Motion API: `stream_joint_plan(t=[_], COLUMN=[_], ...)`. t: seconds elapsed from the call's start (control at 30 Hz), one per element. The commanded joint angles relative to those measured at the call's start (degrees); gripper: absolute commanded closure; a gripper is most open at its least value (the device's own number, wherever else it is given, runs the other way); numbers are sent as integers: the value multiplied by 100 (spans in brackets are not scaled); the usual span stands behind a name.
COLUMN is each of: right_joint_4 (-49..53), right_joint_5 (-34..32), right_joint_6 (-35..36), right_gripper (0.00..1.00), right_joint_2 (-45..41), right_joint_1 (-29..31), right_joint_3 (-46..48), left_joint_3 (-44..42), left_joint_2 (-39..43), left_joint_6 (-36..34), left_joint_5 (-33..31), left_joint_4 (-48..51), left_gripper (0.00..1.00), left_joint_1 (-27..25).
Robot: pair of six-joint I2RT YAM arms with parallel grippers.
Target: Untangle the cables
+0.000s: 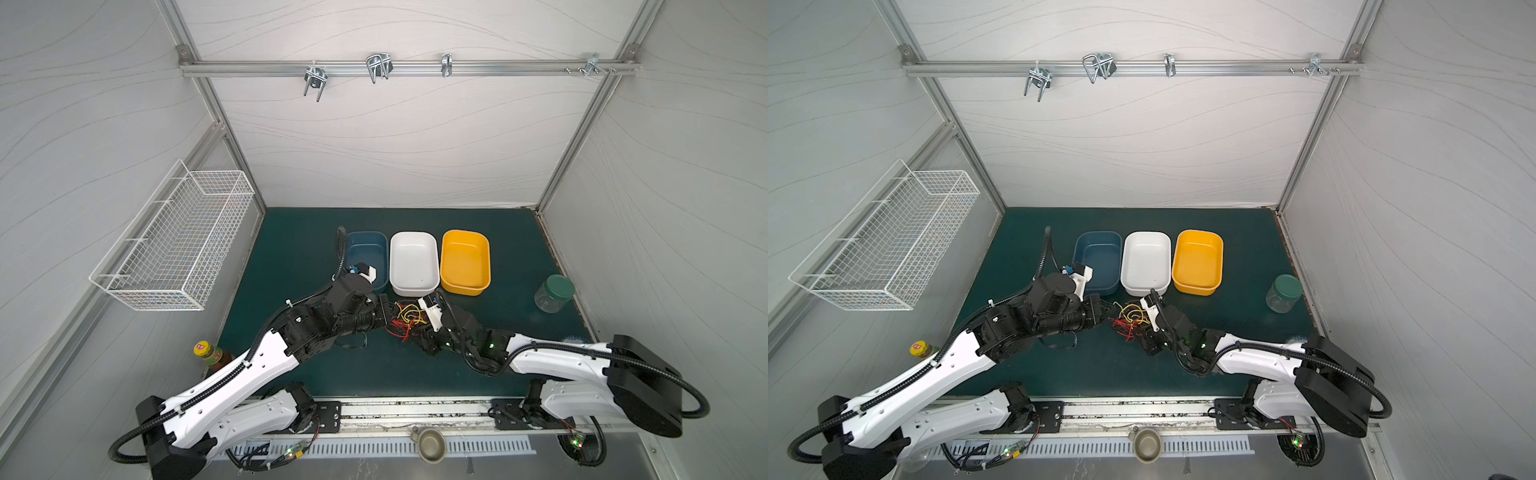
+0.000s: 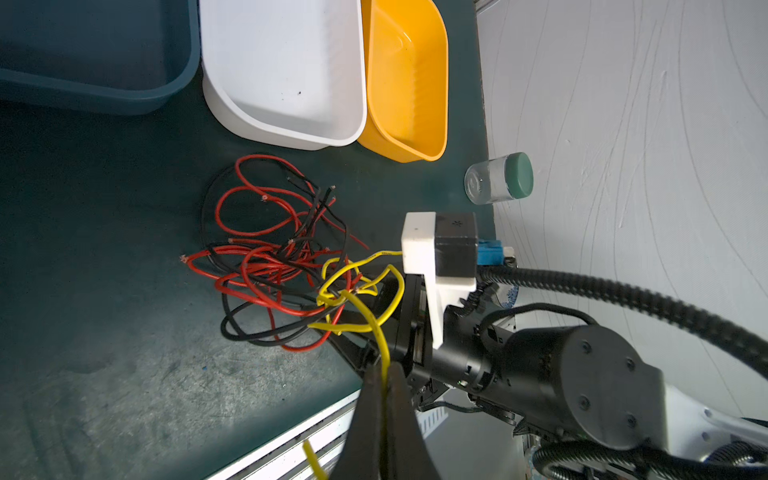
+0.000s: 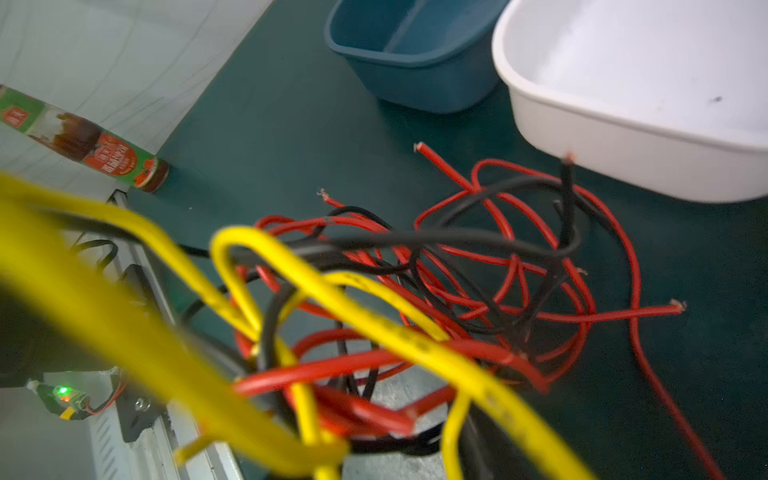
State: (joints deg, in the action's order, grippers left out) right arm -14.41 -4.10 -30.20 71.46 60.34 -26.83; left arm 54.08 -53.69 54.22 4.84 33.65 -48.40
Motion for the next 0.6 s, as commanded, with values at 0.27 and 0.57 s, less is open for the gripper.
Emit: stream_joint_plan(t=[0.27,0.57], right_joint_4=[-233,136], right_joint_5=[-206,-461], right_joint_6=[-261,-276], right_gripper=[74,89], right_joint_2=[-136,-977], right_joint_1=[-94,-259], right_joint_3=[331,744], left_joint_3=[277,695], left_joint_2=[331,368], left_joint_6=[-33,-375], left_joint_5=[-97,-711], left_joint_4=[216,1142], left_gripper=[100,100], left_joint_1=[-23,-21])
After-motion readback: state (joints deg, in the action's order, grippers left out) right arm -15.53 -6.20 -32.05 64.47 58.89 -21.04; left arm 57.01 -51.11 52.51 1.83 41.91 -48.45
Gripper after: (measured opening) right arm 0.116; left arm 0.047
